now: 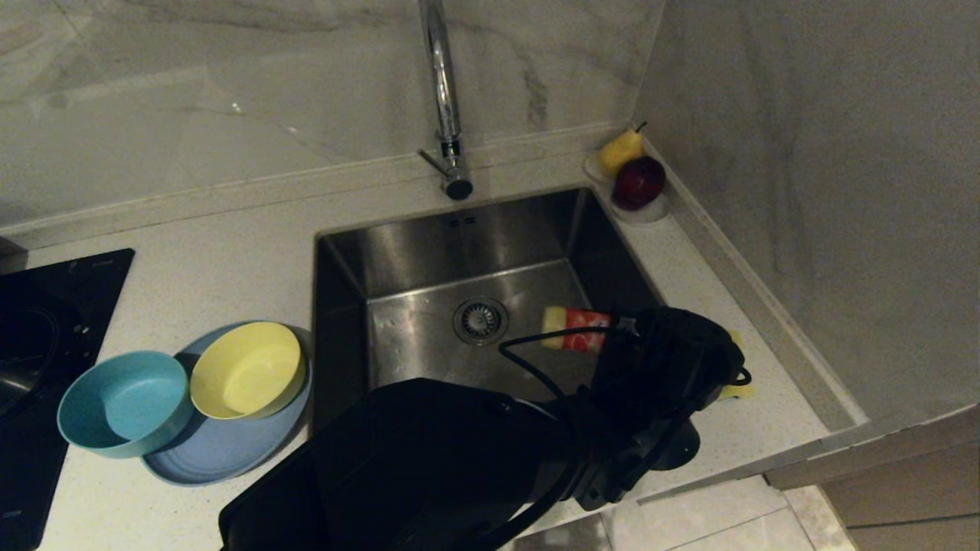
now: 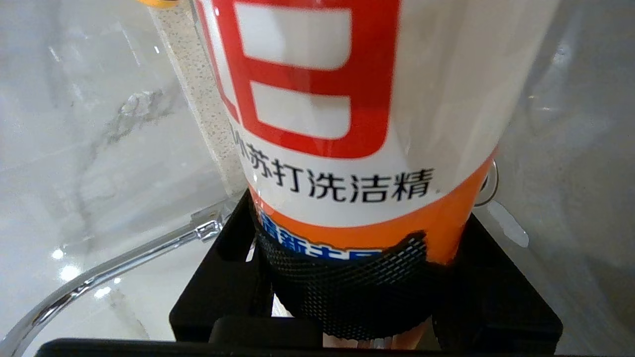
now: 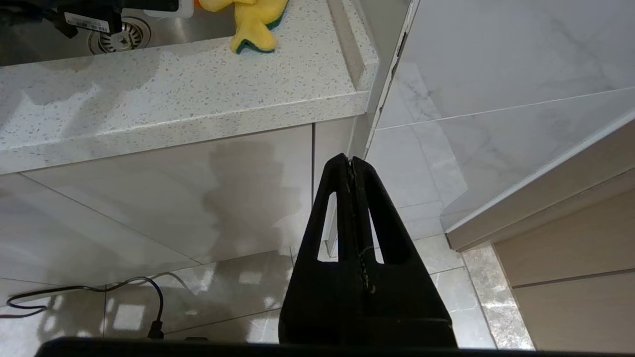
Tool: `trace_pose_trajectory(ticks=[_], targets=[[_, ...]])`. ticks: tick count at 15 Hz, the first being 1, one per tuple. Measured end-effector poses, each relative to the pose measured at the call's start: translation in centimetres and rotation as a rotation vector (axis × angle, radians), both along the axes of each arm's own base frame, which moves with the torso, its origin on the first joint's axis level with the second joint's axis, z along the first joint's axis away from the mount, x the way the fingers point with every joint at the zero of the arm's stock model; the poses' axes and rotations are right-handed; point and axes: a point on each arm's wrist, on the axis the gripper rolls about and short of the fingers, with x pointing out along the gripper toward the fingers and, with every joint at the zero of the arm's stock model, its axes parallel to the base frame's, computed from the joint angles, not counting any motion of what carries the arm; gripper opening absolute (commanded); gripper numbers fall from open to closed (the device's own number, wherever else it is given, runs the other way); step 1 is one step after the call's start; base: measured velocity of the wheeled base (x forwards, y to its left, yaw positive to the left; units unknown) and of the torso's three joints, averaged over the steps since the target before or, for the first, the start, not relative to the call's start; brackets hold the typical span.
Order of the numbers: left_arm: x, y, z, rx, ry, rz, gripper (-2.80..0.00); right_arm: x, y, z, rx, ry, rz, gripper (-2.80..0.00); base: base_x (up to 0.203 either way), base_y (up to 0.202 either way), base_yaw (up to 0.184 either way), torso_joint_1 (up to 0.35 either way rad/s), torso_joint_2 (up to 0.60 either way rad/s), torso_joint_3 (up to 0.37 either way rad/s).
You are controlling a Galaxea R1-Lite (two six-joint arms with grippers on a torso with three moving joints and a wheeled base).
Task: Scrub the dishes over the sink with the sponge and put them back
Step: Squeeze it onto the sponge
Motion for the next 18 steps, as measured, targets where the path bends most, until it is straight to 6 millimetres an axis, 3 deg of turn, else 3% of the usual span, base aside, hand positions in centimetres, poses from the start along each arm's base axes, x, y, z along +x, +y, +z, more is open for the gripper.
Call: trace_pose_trajectory(ticks=[18], targets=[[-0.75, -0.28, 0.38, 0.054, -0.012, 0.019, -2.8, 0.0, 0.0, -0.01, 0.0, 0.001, 0.0, -2.8, 0.0, 0.0, 0.0, 0.0, 0.0, 0.0]])
